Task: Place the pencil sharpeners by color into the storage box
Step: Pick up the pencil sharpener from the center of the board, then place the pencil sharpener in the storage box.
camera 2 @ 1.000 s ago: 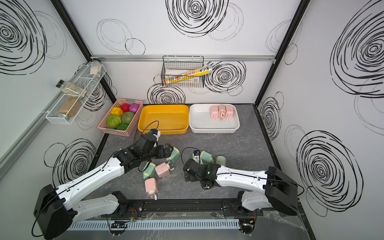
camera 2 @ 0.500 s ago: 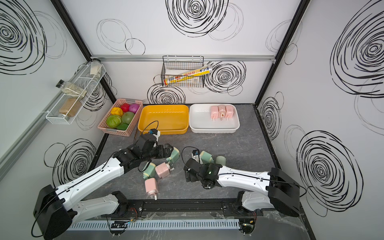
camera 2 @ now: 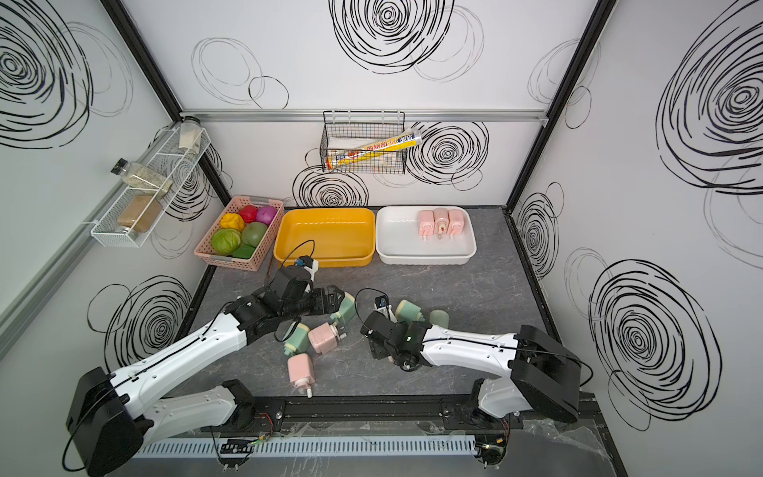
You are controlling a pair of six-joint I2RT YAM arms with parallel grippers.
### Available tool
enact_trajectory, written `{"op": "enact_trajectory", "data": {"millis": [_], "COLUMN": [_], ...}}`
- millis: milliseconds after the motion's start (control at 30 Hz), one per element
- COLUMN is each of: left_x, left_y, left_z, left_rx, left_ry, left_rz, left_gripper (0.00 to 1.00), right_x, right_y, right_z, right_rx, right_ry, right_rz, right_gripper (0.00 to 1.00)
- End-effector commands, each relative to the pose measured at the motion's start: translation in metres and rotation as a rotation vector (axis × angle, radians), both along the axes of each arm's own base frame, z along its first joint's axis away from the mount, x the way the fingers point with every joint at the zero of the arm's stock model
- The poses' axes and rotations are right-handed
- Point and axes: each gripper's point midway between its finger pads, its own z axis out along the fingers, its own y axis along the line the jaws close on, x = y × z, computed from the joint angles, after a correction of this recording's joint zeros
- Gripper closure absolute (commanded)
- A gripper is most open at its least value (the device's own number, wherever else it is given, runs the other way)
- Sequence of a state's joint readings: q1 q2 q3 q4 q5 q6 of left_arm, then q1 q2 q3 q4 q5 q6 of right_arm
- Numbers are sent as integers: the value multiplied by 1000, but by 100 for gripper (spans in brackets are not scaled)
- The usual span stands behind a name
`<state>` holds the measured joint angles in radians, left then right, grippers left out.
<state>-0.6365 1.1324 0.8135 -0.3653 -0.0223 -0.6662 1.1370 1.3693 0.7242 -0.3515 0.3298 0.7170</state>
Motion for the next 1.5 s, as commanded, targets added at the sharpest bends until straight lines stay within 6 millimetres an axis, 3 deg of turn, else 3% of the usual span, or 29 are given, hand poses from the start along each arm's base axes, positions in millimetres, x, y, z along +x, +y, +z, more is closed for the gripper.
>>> {"op": "enact_trajectory", "data": {"millis": [0, 267, 500, 733, 867, 1000, 1167, 1467], "left_x": [2, 8, 22, 38, 45, 54, 73, 105], "left_y": [1, -1, 0, -1, -3, -10, -25, -51], "left_z": [1, 7, 25, 43, 43, 38, 30, 27], "left_rx": [-1, 0, -39, -67, -79, -67, -20, 1], "left_ry": [-12, -27, -88, -157, -180, -185, -176, -202], "left_rz": [9, 14, 85, 144, 165, 151, 131, 98], "left_gripper": [1, 1, 1, 1, 1, 1, 1, 1], "right_x": [6, 2, 19, 70, 106, 156, 210, 280], "right_y": [6, 24, 35, 20, 6, -22, -46, -52], "right_z": [16, 40, 94, 157, 179, 184, 165, 132], "right_rx": [25, 95, 185, 307, 363, 315, 207, 193], "right_ry": [-32, -49, -146, -344, -432, -452, -414, -307], "right_rz": [13, 148, 263, 227, 222, 121, 20, -27], "right_gripper": [36, 59, 100, 100, 100, 100, 100, 100]}}
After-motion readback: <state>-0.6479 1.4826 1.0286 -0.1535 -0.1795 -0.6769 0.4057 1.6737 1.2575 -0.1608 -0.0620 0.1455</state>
